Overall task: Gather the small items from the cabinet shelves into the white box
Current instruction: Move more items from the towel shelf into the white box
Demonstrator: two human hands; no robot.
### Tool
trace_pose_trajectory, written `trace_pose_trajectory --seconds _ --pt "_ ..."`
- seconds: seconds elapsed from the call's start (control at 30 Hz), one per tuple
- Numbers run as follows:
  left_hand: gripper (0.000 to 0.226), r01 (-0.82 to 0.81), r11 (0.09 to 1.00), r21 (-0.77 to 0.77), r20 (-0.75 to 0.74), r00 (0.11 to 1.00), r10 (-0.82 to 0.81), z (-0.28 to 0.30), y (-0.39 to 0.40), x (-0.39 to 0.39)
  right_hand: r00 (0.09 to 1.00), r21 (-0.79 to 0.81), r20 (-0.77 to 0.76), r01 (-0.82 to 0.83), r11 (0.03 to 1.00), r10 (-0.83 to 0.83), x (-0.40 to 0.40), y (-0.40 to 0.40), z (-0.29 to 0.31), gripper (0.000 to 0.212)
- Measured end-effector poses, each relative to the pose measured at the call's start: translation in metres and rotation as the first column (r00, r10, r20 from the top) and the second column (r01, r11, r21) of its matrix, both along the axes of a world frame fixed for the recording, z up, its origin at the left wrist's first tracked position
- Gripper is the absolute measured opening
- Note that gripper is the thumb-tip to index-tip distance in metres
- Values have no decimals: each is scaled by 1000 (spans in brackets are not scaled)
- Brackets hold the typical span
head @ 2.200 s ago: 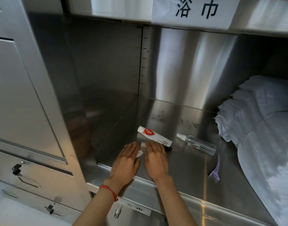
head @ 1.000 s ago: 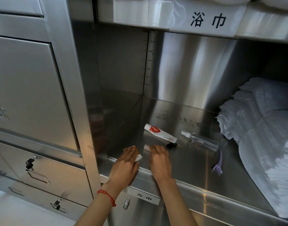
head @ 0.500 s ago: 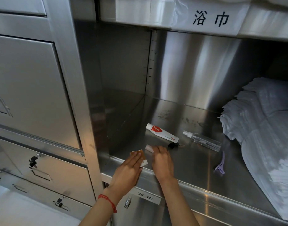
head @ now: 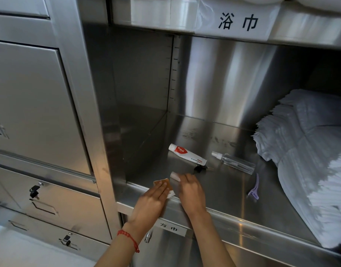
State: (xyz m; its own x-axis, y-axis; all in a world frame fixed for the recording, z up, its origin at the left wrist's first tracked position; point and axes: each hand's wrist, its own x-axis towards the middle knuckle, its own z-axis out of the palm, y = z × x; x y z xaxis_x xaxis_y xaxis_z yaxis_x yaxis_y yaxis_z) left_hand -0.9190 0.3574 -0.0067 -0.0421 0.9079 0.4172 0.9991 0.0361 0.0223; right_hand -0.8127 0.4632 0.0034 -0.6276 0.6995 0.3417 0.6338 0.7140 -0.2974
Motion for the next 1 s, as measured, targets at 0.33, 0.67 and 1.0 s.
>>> trace_pose_trajectory --seconds 0.33,0.67,1.0 --pt "74 17 997 77 3 1000 -18 6 0 1 993 152 -117 23 988 -5 16 -11 5 46" --pt "69 101 979 175 5 995 -103 13 14 5 980 284 -188 119 951 -67 42 -15 13 51" --pt "69 256 941 222 -43 967 -253 23 28 36 962 343 -250 190 920 -105 84 -17 23 49"
